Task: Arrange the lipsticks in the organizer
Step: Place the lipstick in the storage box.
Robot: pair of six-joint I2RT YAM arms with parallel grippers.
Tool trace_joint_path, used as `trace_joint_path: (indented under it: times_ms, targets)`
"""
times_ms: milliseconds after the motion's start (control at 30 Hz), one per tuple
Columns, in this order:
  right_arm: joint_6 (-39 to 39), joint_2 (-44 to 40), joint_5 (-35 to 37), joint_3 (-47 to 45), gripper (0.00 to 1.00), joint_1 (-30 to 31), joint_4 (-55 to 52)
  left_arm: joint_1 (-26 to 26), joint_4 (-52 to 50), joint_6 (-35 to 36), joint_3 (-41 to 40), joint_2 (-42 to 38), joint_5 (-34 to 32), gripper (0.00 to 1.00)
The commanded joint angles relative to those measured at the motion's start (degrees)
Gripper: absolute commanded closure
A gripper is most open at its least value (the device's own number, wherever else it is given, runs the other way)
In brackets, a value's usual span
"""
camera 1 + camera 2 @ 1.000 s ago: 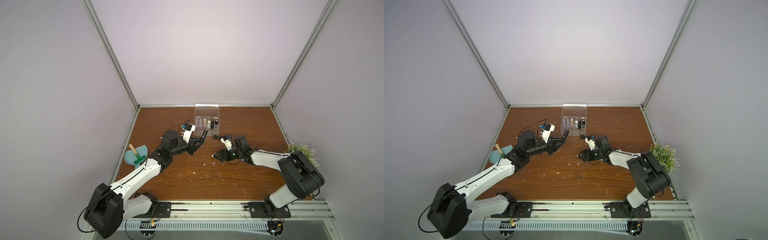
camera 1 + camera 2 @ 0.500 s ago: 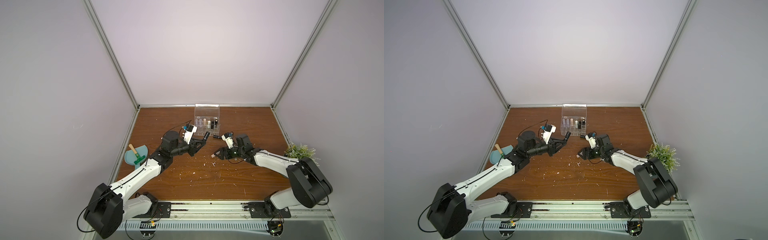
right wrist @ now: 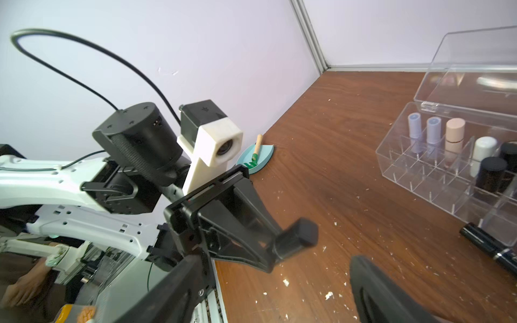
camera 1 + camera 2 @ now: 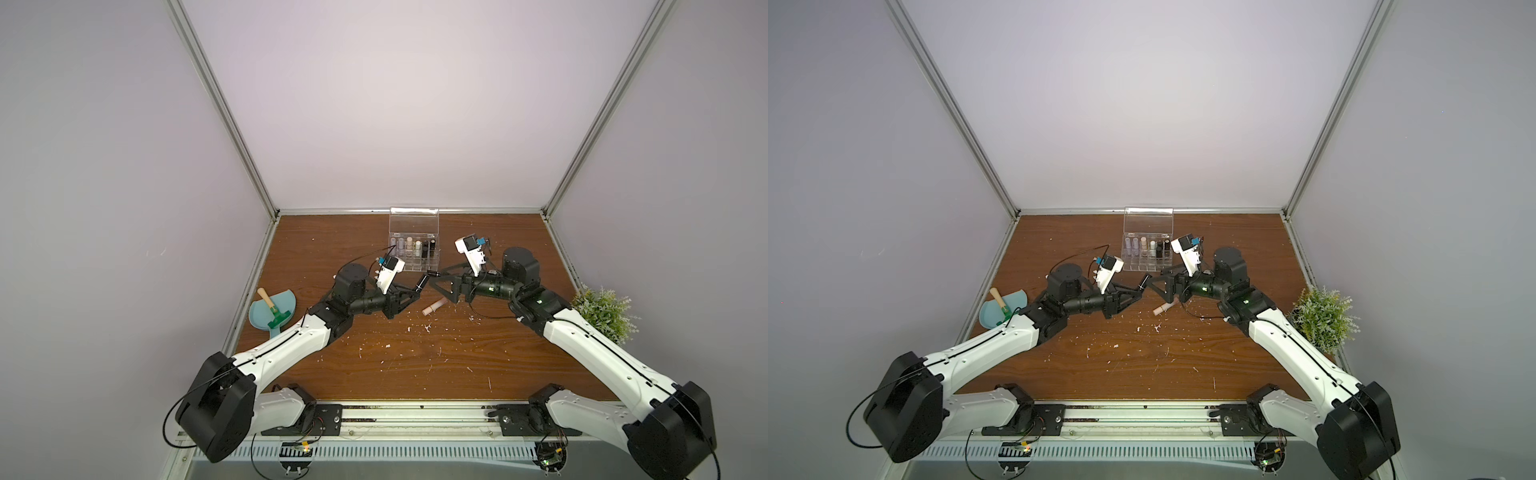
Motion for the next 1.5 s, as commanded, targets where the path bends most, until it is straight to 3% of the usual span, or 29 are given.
trace_joint_path:
  times_ms: [0,233,500,667,867,1167,1233,1333,1467]
  targets:
    - [1.3,0.4,-4.2,1.7,0.12,0.2,-0.7,-1.0,2.1,0.1,0.7,0.2,1.4,0.84]
    - [0.8,3.1,-3.8,1.9,0.17,0.2,-0.7,-1.6,1.7,0.1,1.4,-0.4,1.6,0.84]
    - [3.6,5.2,-6.4,3.2,0.37,0.2,3.8,-2.1,0.9,0.5,1.8,-1.5,1.5,0.84]
    - [4.6,6.7,-7.7,3.6,0.55,0.2,5.1,-2.1,-0.3,1.0,2.1,-2.4,1.2,0.83]
    - [6.2,7.7,-9.6,3.1,0.56,0.2,7.3,-2.1,-1.1,1.1,2.3,-3.1,1.1,0.83]
    - [6.1,8.0,-9.7,4.8,0.8,0.2,7.7,-2.1,-1.2,1.1,2.2,-3.5,1.1,0.79]
    - [5.5,8.1,-9.1,5.1,0.83,0.2,7.0,-2.1,-1.4,1.1,2.3,-3.6,1.0,0.73]
    - [4.3,8.5,-7.7,6.1,0.87,0.2,5.3,-2.1,-1.8,1.4,2.1,-4.0,-0.4,0.44]
    - [1.4,8.8,-4.5,8.2,0.88,0.2,1.2,-2.1,-2.4,1.9,0.7,-7.4,-10.5,0.24]
